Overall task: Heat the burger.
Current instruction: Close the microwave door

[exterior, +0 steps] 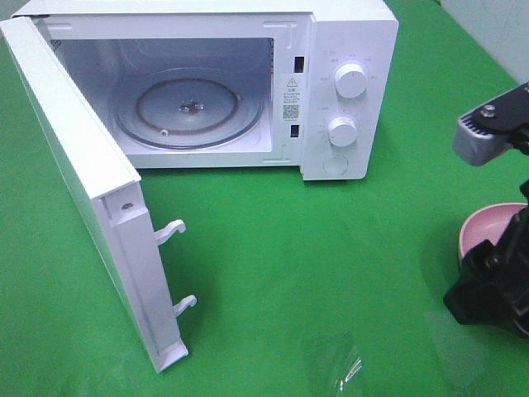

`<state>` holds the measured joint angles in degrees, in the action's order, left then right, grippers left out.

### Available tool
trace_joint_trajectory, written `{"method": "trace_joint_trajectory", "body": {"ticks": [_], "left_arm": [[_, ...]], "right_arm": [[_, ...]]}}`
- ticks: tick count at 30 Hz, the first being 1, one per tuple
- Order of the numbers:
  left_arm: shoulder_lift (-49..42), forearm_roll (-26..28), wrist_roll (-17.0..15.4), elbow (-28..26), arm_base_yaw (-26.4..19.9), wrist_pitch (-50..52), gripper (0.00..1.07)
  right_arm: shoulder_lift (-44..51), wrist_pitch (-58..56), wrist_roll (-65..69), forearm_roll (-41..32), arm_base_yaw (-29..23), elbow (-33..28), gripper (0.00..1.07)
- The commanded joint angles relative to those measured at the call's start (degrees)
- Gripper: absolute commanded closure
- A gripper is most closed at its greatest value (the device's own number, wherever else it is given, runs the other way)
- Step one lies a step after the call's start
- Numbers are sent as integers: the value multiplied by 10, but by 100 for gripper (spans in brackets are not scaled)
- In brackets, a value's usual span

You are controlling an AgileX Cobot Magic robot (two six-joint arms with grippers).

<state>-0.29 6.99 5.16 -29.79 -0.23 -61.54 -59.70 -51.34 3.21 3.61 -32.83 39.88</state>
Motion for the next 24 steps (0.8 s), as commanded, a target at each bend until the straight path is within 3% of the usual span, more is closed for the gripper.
{"method": "trace_joint_trajectory", "body": {"ticks": [1, 18, 19, 23, 24], "left_arm": [[-3, -1, -2, 2, -2, 5, 7], [-3, -1, -2, 2, -2, 5, 7], [-3, -1, -2, 2, -2, 5, 7], [-3, -1, -2, 2, -2, 5, 7], [-3, -1, -2, 2, -2, 5, 7]], "right_arm": [[30, -23, -22, -14, 1, 2, 26], [265, -65, -5, -11, 2, -34, 31], [315, -65, -3, -13, 26, -45, 31], [355, -65, -6, -13, 76, -55, 31], [382, -63, -11, -13, 114, -63, 31]]}}
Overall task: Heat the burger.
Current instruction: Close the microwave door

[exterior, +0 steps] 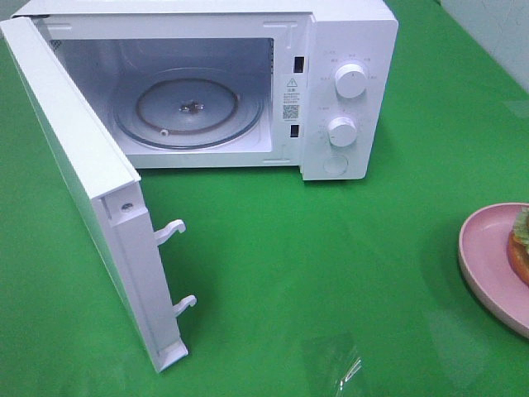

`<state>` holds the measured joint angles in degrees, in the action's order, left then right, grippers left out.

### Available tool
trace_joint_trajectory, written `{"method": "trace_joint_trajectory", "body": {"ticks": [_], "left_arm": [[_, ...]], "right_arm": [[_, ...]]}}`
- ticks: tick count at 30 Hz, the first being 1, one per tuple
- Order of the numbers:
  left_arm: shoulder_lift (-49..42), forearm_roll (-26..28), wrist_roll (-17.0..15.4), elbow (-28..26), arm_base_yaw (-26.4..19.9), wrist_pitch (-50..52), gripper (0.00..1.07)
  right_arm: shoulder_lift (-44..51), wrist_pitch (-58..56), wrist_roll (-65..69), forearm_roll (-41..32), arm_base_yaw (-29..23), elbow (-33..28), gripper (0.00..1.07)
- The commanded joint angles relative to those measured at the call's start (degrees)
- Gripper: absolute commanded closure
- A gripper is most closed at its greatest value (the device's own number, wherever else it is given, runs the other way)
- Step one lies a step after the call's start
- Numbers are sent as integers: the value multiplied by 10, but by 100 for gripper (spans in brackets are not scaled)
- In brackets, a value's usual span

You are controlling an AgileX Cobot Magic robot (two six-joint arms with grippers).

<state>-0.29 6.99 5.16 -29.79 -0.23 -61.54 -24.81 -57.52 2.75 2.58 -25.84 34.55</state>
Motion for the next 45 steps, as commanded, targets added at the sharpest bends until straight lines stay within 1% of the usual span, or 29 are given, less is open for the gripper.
{"method": "trace_joint_trajectory", "body": {"ticks": [1, 2, 3, 4, 5, 6, 7, 9, 10, 11, 12, 13, 14, 15, 17, 20, 21, 22, 23, 45], "left_arm": [[-3, -1, -2, 2, -2, 5, 7], [-3, -1, -2, 2, -2, 5, 7], [-3, -1, -2, 2, -2, 5, 7], [-3, -1, -2, 2, -2, 5, 7], [-3, -1, -2, 2, -2, 5, 7], [-3, -1, -2, 2, -2, 5, 7], [-3, -1, -2, 2, -2, 5, 7], [-3, -1, -2, 2, -2, 5, 7], [-3, -1, -2, 2, -2, 5, 7], [-3, -1, -2, 2, -2, 5, 7], [-3, -1, -2, 2, -2, 5, 7], [-3, -1, -2, 2, -2, 5, 7], [-3, -1, -2, 2, -2, 5, 7], [-3, -1, -2, 2, -2, 5, 7], [-3, -1, -2, 2, -2, 5, 7], [-3, -1, -2, 2, -2, 5, 7], [-3, -1, -2, 2, -2, 5, 7], [-3, -1, -2, 2, -2, 5, 7], [-3, -1, -2, 2, -2, 5, 7], [-4, 0, -2, 2, -2, 5, 7]], "right_arm": [[33, -1, -6, -2, 44, -10, 31], [64, 1, -16, -2, 76, -17, 31], [76, 2, -21, -2, 88, -19, 31], [76, 2, -21, -2, 88, -19, 31], [103, 2, -22, -2, 113, -24, 31], [103, 2, -22, -2, 113, -24, 31], [131, 8, -22, -5, 132, -31, 31], [141, 14, -22, -8, 141, -34, 31], [166, 25, -22, -16, 159, -42, 31], [166, 25, -22, -16, 159, -42, 31], [187, 33, -22, -26, 173, -52, 31], [187, 33, -22, -26, 173, -52, 31], [205, 30, -28, -37, 190, -60, 31], [205, 30, -28, -37, 190, -60, 31], [237, 25, -28, -45, 219, -65, 31], [246, 25, -28, -45, 226, -65, 31], [265, 25, -25, -44, 239, -65, 31], [265, 25, -25, -44, 239, -65, 31], [266, 25, -24, -44, 250, -65, 31], [266, 25, -19, -44, 252, -65, 31]]}}
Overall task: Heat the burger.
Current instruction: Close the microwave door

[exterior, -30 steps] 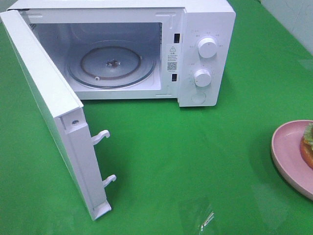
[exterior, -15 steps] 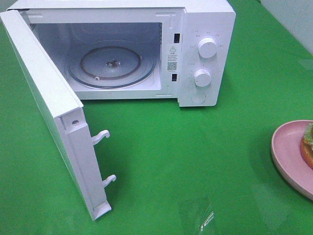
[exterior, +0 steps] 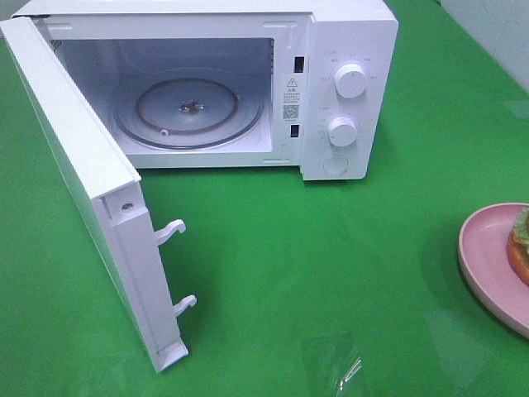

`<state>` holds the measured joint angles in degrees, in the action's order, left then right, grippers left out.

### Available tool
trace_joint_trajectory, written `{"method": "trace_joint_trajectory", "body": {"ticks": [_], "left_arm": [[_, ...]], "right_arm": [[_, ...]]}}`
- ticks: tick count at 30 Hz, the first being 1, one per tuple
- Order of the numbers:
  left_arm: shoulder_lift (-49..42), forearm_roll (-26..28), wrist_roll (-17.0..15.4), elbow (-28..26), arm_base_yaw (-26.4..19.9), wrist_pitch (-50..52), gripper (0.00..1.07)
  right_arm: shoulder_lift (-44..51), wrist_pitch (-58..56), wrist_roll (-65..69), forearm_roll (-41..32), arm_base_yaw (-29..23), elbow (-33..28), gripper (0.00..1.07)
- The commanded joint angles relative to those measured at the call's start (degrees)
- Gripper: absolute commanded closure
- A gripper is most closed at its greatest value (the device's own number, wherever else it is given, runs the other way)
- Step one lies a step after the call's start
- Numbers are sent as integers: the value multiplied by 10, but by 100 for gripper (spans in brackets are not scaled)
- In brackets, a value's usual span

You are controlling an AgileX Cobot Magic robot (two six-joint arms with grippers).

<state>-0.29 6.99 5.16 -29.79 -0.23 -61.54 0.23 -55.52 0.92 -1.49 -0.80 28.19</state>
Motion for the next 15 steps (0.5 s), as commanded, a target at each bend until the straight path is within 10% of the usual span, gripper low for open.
{"method": "trace_joint_trajectory", "body": {"ticks": [1, 15], "left_arm": [[-4, 0, -2, 2, -2, 5, 7], [-4, 0, -2, 2, -2, 5, 7]], "right_arm": [[15, 5, -1, -3, 2, -1, 31], [15, 5, -1, -3, 2, -1, 31]]}}
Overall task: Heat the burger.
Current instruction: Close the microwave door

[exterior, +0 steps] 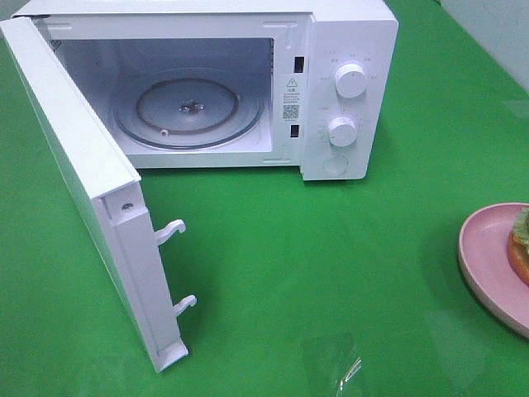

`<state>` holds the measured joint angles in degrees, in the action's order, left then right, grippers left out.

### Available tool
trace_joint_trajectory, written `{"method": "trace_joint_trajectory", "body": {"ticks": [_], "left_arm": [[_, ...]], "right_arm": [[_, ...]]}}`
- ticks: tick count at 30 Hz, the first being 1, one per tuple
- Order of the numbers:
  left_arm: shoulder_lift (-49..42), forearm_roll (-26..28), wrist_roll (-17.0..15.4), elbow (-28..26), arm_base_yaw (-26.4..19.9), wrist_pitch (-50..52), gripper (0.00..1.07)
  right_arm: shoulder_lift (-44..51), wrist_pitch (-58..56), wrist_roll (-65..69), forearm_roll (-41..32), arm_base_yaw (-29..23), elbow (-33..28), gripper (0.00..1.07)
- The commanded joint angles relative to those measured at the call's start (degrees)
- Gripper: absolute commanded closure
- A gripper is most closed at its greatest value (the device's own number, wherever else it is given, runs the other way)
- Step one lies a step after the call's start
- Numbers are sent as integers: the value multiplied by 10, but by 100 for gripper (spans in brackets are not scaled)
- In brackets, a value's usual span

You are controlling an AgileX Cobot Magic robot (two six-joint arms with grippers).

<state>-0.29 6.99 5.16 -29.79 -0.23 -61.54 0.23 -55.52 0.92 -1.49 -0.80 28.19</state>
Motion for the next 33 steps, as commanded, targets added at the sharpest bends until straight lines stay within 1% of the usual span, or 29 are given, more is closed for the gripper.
{"method": "trace_joint_trajectory", "body": {"ticks": [1, 24, 29, 30, 31, 32, 33], "left_arm": [[-4, 0, -2, 2, -2, 5, 7], [2, 10, -3, 2, -2, 7, 7], [40, 8, 0, -18, -2, 33, 12], [61, 3, 2, -22, -2, 60, 15], [61, 3, 2, -22, -2, 60, 15], [81, 1, 2, -22, -2, 85, 19], [81, 1, 2, -22, -2, 85, 19]], "right_arm": [[15, 5, -1, -3, 2, -1, 31], [15, 5, -1, -3, 2, -1, 31], [15, 5, -1, -3, 2, -1, 31], [15, 5, -1, -3, 2, -1, 31], [15, 5, -1, -3, 2, -1, 31], [15, 5, -1, -3, 2, -1, 31], [15, 5, -1, -3, 2, -1, 31]]}}
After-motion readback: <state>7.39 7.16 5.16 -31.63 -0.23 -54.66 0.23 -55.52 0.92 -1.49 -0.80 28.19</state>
